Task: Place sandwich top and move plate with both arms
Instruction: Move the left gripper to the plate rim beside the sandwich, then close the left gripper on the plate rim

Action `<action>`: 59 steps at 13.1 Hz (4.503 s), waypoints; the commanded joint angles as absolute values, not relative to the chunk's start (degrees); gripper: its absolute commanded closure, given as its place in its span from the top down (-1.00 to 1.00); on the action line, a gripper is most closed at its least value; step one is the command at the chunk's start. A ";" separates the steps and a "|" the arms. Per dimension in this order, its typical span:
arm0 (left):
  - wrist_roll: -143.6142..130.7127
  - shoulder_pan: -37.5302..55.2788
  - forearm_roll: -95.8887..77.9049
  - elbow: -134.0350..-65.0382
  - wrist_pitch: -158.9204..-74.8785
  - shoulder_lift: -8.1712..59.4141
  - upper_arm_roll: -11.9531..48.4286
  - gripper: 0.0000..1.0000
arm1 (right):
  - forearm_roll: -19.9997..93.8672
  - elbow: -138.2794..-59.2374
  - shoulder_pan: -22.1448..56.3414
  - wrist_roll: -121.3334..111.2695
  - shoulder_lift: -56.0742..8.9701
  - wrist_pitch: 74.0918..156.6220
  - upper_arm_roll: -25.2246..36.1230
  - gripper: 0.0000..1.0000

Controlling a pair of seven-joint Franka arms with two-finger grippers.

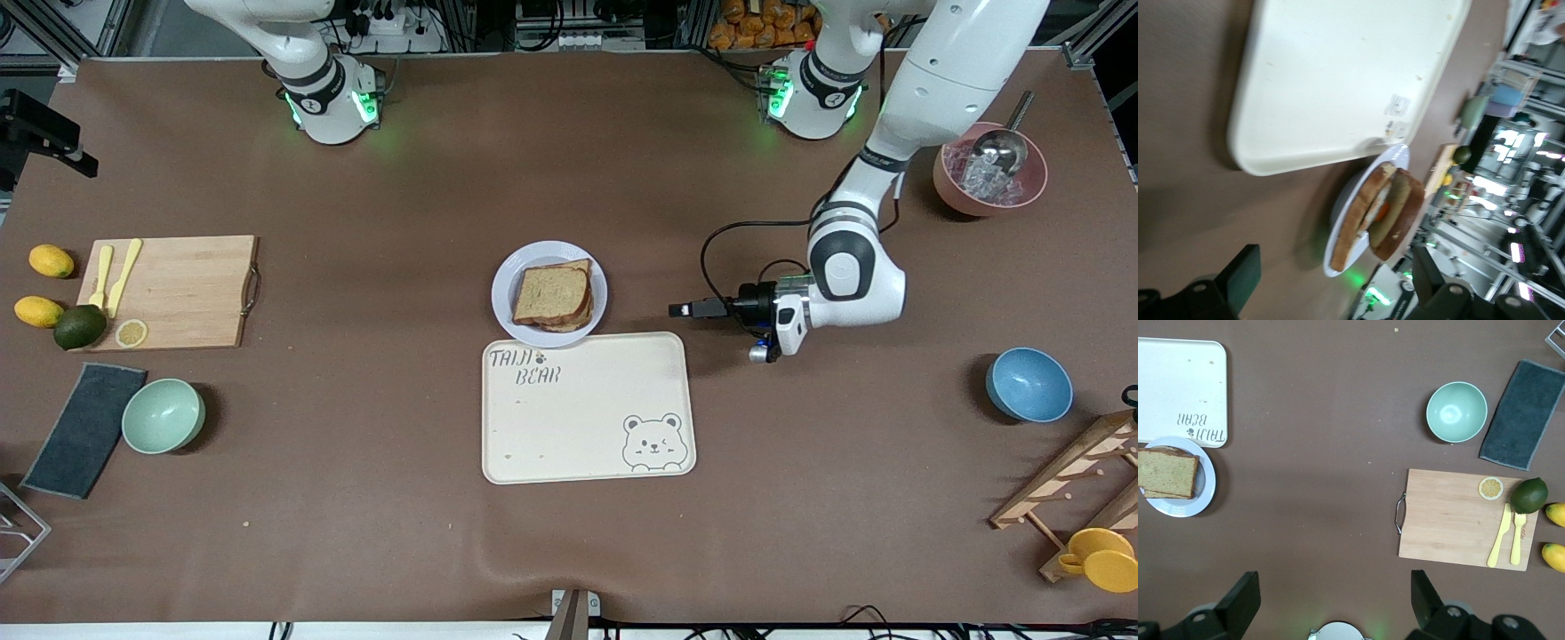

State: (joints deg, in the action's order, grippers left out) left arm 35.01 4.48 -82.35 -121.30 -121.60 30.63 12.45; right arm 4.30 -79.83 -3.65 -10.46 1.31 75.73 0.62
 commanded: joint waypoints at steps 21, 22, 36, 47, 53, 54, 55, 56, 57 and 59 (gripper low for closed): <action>67.67 6.94 -98.61 -119.36 -121.02 42.80 19.34 0.16 | 3.17 -80.33 -4.83 -9.67 -2.20 78.84 0.09 1.00; 68.55 6.94 -98.70 -119.27 -120.94 43.41 19.34 0.12 | 2.99 -80.33 -4.83 -9.67 -2.20 78.84 0.09 1.00; 73.04 8.70 -101.78 -116.19 -121.03 47.72 19.34 -0.08 | 2.81 -80.42 -4.66 -9.67 -2.20 78.84 0.00 1.00; 74.62 10.72 -101.95 -114.79 -123.47 49.13 19.07 -0.24 | 2.90 -80.51 -4.31 -9.67 -2.37 79.54 -0.09 1.00; 74.62 12.39 -103.45 -113.47 -124.72 50.36 18.90 -0.40 | 2.90 -80.51 -4.13 -9.67 -2.29 79.72 -0.09 1.00; 74.62 12.31 -103.45 -113.55 -124.98 50.36 18.81 -0.48 | 2.99 -80.51 -4.22 -9.67 -2.29 79.72 -0.09 1.00; 74.62 12.30 -103.45 -113.55 -124.98 50.36 18.81 -0.53 | 2.99 -80.51 -4.31 -9.67 -2.37 79.72 -0.09 1.00; 74.62 12.39 -103.45 -113.55 -124.98 50.54 18.81 -0.55 | 2.99 -80.51 -4.31 -9.67 -2.37 79.72 -0.09 1.00; 74.71 12.31 -103.45 -113.55 -124.98 50.54 18.81 -0.56 | 2.90 -80.59 -4.31 -9.67 -2.37 79.72 -0.09 1.00; 75.49 12.30 -103.45 -113.55 -124.98 50.54 18.81 -0.78 | 3.34 -80.95 -4.31 -9.67 -2.81 79.72 -0.09 1.00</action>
State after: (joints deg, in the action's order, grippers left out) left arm 71.35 9.78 -101.37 -117.04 -122.46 43.93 19.26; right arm 3.87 -80.67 -4.17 -10.42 -2.41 79.38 0.34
